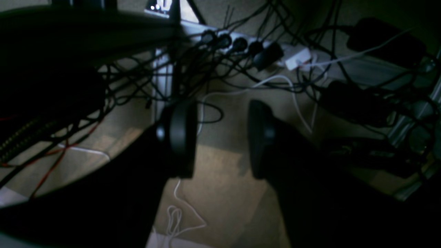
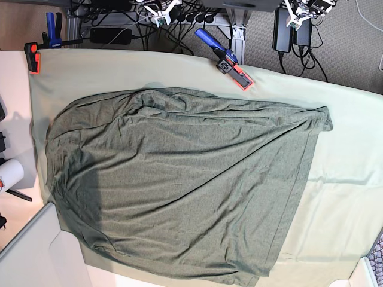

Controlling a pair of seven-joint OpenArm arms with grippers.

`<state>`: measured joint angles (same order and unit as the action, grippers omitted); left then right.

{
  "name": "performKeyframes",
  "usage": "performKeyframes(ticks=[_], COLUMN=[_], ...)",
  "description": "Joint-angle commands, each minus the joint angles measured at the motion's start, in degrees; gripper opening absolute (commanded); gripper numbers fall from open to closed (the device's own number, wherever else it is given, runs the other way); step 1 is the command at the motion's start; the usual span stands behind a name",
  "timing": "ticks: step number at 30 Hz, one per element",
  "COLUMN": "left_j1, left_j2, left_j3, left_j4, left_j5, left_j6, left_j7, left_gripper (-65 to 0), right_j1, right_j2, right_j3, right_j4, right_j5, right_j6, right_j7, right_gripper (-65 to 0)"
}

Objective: Fold the T-shirt properly

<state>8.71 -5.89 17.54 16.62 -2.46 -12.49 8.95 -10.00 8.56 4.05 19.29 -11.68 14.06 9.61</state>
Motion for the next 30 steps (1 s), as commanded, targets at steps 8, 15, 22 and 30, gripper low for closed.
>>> performKeyframes(ticks=[8, 15, 22, 30], left_j1=[2.27, 11.72, 25.18, 38.4], left_j2=[-0.17, -4.5, -7.5, -7.48], left_j3=[-0.04, -1.18, -14.62, -27.71], left_j4=[0.7, 13.0, 34.73, 57.35], left_j5=[1.14, 0.5, -6.1, -17.49], left_j6=[-0.66, -6.23, -21.35, -27.51], left_j7=[-1.07, -7.13, -8.76, -8.28], left_gripper=[-40.0, -40.1, -40.1, -40.0], right_j1=[-3.06, -12.0, -25.22, -41.0], right_j2=[0.76, 3.28, 9.16, 15.8], right_j3=[0.2, 0.15, 0.15, 2.12], right_j4=[1.57, 10.27, 26.73, 49.29], right_j5=[-0.09, 0.15, 10.73, 19.12], right_j6=[0.33, 3.96, 6.99, 6.99], right_j7=[0.7, 0.74, 0.85, 0.66], right_gripper=[-40.2, -40.2, -40.2, -40.2])
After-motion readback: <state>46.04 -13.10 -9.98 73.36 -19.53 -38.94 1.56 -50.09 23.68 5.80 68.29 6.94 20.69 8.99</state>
